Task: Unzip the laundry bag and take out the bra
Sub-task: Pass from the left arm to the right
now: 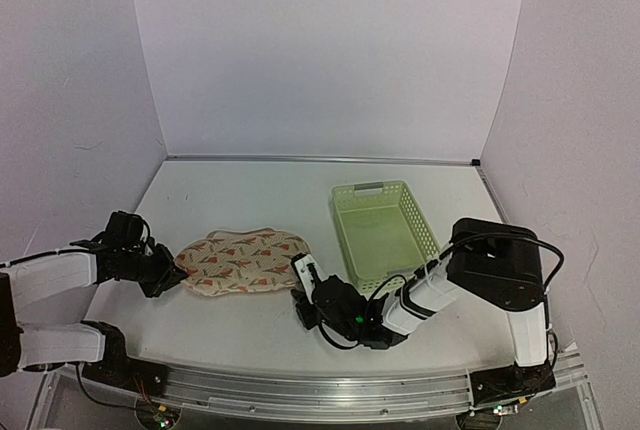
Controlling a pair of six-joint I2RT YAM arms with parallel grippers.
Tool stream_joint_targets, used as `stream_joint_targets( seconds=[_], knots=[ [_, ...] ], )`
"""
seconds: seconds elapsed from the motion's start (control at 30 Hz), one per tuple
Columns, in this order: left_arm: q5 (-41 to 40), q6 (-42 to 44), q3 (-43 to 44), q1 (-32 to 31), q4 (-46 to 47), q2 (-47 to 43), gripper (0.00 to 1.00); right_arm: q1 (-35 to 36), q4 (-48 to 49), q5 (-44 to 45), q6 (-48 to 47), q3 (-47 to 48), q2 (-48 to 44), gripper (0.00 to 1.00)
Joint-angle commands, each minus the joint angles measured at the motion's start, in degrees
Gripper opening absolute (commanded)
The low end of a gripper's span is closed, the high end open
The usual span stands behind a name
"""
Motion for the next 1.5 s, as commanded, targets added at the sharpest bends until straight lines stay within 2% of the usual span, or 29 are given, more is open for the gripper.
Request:
stream_joint_targets(
  seconds=[0.0, 0.33, 0.43, 0.83, 1.07, 1.2, 1.27, 1.47],
  knots=[
    [0.9, 0.6, 2.4, -0.2, -0.8, 0.7, 0.00, -0.5, 2.3, -0.3, 0.6, 2.0, 0.4, 0.27],
    [0.7, 0.4, 2.7, -0.2, -1.0, 0.9, 0.00, -0.6, 1.9, -2.1, 0.5, 1.7, 0.0, 0.09],
    [0.5, 0.3, 2.9, -0.2, -1.0, 1.0, 0.00, -0.6, 1.7, -2.7, 0.6, 1.2, -0.5, 0.01],
    [-0.9, 3.1, 6.2, -0.2, -1.0, 4.5, 0.01, -0.6, 0.0, -8.2, -0.9, -1.4, -4.9, 0.00],
    [-1.4, 8.0, 13.3, -0.1, -1.3, 10.9, 0.29, -0.2, -5.5, -14.0, -2.7, -1.4, -8.6, 0.00],
    [-2.0, 10.8, 18.2, 0.3, -2.6, 14.6, 0.55, 0.0, -10.6, -15.3, -3.3, 0.4, -10.0, 0.00],
    [-2.1, 12.0, 20.6, 0.8, -3.5, 16.6, 0.64, 0.0, -13.6, -15.4, -2.9, 1.6, -10.3, 0.00],
    [-2.7, 15.5, 27.8, 2.4, -9.3, 20.7, 0.73, 0.1, -24.1, -17.3, 0.5, 8.3, -8.7, 0.00]
  ],
)
